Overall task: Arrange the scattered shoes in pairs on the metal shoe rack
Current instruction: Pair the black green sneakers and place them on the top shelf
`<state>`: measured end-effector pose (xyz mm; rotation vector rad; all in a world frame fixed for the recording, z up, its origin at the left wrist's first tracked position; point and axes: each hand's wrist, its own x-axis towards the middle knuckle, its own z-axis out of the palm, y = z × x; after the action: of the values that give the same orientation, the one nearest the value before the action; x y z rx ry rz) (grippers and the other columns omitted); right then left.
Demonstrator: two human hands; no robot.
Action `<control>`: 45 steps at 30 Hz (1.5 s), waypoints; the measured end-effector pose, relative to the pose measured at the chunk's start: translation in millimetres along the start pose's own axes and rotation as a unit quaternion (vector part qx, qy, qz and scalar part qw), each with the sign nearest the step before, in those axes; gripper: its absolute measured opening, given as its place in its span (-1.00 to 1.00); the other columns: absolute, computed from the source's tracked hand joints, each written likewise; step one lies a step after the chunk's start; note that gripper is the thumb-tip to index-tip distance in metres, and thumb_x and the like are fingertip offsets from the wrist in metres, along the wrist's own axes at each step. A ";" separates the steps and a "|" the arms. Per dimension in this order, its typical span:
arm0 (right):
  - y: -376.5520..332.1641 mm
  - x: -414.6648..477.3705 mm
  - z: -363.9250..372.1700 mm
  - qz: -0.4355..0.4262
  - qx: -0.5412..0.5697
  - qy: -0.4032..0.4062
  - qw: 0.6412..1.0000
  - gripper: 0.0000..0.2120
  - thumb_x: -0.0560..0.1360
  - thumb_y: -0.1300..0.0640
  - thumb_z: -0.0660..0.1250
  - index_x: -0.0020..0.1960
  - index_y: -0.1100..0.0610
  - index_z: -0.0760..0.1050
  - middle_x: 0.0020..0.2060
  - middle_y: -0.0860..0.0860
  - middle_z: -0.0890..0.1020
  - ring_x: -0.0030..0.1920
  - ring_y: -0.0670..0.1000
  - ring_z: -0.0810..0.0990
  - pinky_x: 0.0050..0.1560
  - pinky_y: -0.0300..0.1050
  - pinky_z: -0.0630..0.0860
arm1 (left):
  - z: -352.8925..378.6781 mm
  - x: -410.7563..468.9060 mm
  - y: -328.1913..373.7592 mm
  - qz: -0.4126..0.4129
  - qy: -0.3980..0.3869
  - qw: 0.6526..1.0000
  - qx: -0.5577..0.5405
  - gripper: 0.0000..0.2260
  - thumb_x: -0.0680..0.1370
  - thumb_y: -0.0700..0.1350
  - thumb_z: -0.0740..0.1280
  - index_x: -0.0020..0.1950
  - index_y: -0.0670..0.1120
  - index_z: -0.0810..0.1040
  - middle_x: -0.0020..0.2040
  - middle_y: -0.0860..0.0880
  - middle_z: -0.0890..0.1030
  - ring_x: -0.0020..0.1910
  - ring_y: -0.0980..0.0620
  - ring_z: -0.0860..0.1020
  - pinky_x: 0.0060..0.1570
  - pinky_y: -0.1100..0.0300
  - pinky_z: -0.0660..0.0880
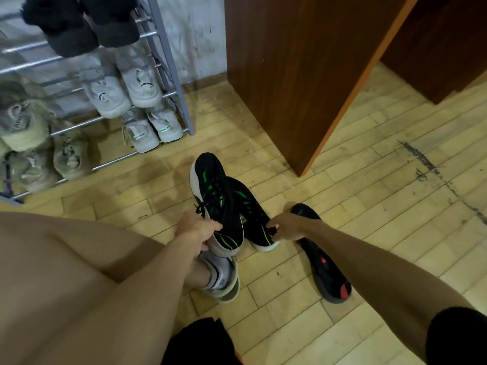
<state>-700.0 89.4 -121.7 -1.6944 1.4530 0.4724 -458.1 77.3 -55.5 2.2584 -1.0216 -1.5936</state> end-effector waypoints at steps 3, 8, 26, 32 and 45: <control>4.6 6.3 1.1 0.064 0.034 0.039 0.997 -0.54 0.56 0.08 0.29 0.42 0.19 0.38 0.35 0.11 0.49 0.32 0.12 0.46 0.26 -0.05 0.41 | 0.8 0.7 -2.2 -0.012 -0.014 0.999 -0.041 -0.64 0.43 -0.22 0.48 0.20 -0.20 0.52 0.14 -0.20 0.60 0.08 -0.22 0.59 -0.24 0.04 0.59; 4.2 30.1 9.1 0.140 0.110 0.053 0.983 -0.27 0.50 -0.13 0.35 0.49 0.23 0.21 0.41 0.18 0.39 0.37 0.18 0.39 0.27 -0.01 0.39 | 4.0 8.2 -0.9 -0.031 -0.017 0.995 -0.089 -0.58 0.43 -0.24 0.47 0.26 -0.20 0.49 0.19 -0.19 0.57 0.13 -0.22 0.56 -0.14 0.02 0.58; -41.8 58.0 -8.8 0.235 0.258 -0.072 0.934 -0.48 0.47 0.31 0.43 0.37 0.41 0.37 0.28 0.32 0.52 0.20 0.28 0.58 0.20 0.17 0.55 | 5.8 32.2 -4.2 -0.030 -0.007 0.993 -0.115 -0.67 0.33 -0.21 0.54 0.05 -0.15 0.58 -0.05 -0.14 0.64 -0.05 -0.18 0.63 -0.03 -0.10 0.63; -58.6 8.6 -52.5 0.192 0.303 0.030 0.933 -0.53 0.36 0.29 0.55 0.18 0.45 0.52 0.09 0.31 0.64 -0.23 0.16 0.66 0.05 0.09 0.63 | 0.1 16.7 -5.9 -0.022 -0.017 0.988 -0.153 -0.56 0.22 -0.16 0.55 0.07 -0.16 0.59 -0.01 -0.11 0.65 -0.06 -0.13 0.62 0.04 0.01 0.59; -142.5 -112.2 -188.4 0.062 0.299 0.296 0.905 -0.62 0.36 0.15 0.56 0.05 0.38 0.59 -0.09 0.20 0.71 -0.24 0.09 0.71 -0.40 -0.14 0.60 | -134.9 -91.3 77.5 0.181 0.068 0.955 -0.223 -0.86 0.38 -0.35 0.47 -0.16 -0.18 0.58 -0.10 -0.17 0.66 -0.18 -0.13 0.62 -0.20 0.06 0.59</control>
<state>-638.4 9.9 119.7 -1.2836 1.8881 -0.4468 -387.7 47.2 107.8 1.7366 -0.8693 -1.3296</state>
